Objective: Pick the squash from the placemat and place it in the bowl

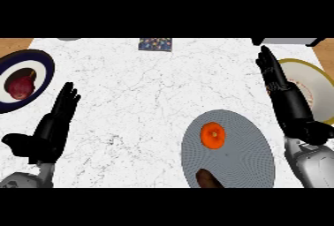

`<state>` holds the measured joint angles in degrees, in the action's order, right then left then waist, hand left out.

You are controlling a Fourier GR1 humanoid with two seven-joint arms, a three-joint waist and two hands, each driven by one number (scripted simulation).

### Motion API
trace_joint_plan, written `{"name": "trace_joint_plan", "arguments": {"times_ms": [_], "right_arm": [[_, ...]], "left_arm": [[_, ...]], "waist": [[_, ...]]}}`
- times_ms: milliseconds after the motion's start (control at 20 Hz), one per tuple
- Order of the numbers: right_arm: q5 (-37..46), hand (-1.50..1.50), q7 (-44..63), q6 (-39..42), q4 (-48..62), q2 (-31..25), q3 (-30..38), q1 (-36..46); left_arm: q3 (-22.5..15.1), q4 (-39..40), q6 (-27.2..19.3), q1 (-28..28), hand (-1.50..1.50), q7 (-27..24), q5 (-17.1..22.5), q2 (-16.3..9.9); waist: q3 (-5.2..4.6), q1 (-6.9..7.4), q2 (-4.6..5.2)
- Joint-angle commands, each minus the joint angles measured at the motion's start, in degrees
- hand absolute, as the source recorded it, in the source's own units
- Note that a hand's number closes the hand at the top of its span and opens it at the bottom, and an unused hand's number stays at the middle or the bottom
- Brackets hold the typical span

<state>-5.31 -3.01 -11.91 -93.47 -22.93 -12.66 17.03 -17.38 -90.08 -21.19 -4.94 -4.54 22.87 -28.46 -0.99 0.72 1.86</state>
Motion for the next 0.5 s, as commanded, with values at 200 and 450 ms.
{"name": "trace_joint_plan", "arguments": {"times_ms": [200,450], "right_arm": [[11.9,1.5,4.9,-5.4,-7.3,-1.1,-6.2,-10.6],[22.8,-1.5,6.8,-25.5,-2.9,6.1,-3.6,-18.7]], "left_arm": [[-3.0,-1.6,6.1,-2.6,0.0,4.8,3.2,3.9],[-4.9,-0.4,8.7,-2.0,0.0,5.6,5.8,6.5]], "waist": [[0.94,-2.16,-2.16],[0.94,-3.14,-2.13]]}}
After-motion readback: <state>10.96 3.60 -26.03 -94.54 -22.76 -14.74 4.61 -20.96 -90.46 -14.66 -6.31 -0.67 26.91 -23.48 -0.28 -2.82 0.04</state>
